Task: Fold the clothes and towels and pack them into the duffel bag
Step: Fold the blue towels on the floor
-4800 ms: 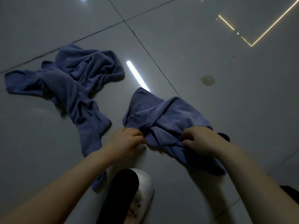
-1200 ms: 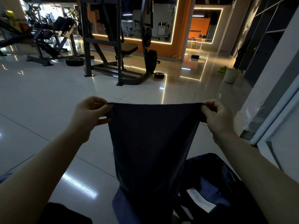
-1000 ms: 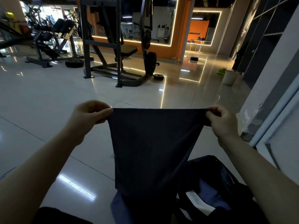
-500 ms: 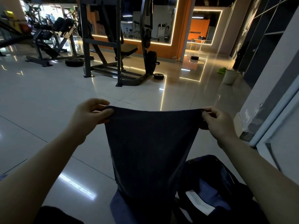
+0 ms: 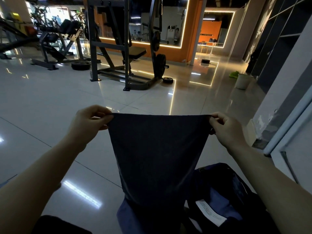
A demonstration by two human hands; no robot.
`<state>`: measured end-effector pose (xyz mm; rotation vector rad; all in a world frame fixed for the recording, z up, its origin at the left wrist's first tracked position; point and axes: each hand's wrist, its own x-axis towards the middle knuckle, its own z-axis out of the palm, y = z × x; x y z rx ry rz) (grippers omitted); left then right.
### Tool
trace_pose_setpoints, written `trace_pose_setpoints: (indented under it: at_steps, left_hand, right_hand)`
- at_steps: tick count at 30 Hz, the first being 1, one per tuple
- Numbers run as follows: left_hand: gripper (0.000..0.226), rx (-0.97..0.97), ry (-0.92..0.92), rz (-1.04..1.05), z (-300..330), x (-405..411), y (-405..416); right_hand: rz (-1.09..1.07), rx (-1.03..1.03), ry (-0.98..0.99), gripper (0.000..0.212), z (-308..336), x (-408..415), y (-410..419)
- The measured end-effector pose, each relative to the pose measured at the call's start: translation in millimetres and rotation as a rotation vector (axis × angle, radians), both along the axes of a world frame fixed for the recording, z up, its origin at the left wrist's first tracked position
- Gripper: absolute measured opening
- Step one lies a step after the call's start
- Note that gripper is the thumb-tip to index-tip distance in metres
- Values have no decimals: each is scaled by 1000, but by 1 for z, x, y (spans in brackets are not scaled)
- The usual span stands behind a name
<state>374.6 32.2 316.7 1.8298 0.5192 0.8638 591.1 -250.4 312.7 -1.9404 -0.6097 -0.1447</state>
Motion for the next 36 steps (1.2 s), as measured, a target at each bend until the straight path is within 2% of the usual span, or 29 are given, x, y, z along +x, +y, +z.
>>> trace_pose_setpoints:
  at_steps: [8, 11, 14, 18, 21, 24, 29, 36]
  left_hand:
    - [11, -4, 20, 52, -3, -3, 7]
    - [5, -58, 71, 89, -8, 0, 6]
    - [6, -28, 100, 124, -12, 2, 6]
    - [9, 55, 31, 169, -8, -6, 4]
    - [12, 101, -59, 242, 1, -19, -7]
    - [10, 257, -104, 309, 16, -35, -17]
    - [21, 512, -171, 372, 63, -76, -27]
    - [13, 545, -329, 371, 122, -120, -42]
  right_hand:
    - [-9, -82, -36, 13, 1, -4, 5]
    - [-5, -130, -37, 16, -1, -8, 10]
    - [-19, -177, -14, 18, -4, -13, 16]
    - [50, 19, 130, 17, 5, -22, 18]
    - [68, 180, 119, 15, 22, -39, 19]
    - [85, 285, 99, 16, 46, -62, 21]
    - [63, 350, -2, 13, 102, -96, 5]
    - [82, 408, -25, 11, 154, -146, -28]
